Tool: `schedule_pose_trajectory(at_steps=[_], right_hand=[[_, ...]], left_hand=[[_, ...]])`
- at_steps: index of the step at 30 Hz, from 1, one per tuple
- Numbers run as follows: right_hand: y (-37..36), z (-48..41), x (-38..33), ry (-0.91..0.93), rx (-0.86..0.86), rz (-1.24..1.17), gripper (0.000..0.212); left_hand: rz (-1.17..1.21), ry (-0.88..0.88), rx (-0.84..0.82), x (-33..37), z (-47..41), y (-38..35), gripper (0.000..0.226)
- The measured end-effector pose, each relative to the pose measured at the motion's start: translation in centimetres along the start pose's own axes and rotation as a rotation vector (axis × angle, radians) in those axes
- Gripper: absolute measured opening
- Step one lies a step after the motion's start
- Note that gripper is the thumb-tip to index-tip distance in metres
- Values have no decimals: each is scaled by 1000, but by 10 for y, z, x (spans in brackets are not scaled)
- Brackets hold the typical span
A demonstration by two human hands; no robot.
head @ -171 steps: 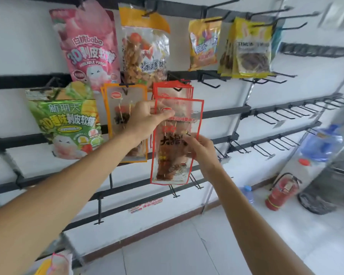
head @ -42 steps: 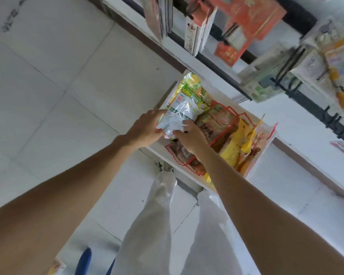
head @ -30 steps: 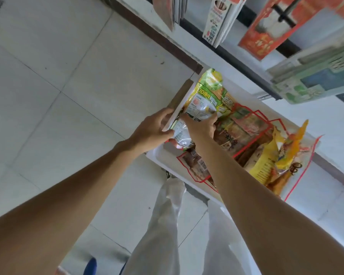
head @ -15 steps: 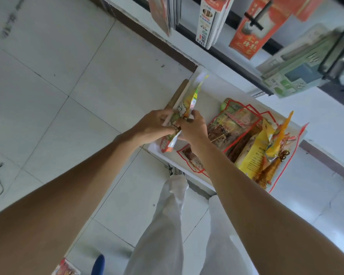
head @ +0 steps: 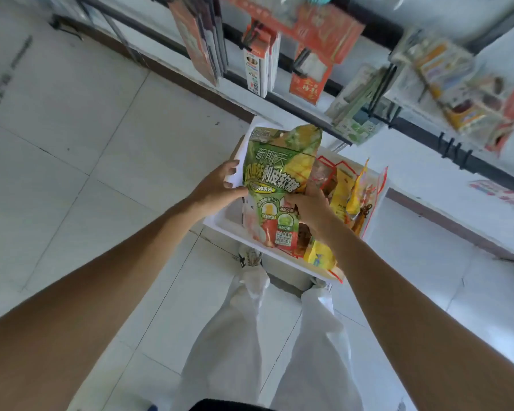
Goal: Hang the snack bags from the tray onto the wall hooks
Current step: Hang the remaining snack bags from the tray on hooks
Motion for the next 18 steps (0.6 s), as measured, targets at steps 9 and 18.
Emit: schedule_pose_trajectory(at_steps=[9, 18], right_hand=[[53, 59, 5, 58, -11, -227, 20], [121, 181, -11, 400, 142, -395, 22]], left_hand=[[394, 21, -34, 67, 3, -11, 24], [370, -172, -80, 164, 61, -34, 31]])
Point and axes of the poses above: each hand's wrist, its own z-axis away from the middle knuckle, its own y-axis out of the back of the hand, x = y × z, the point moved 8 cm from there along -z, towards the middle knuckle, and after that the axes turned 14 degrees about -y, right-handed, at the moved point
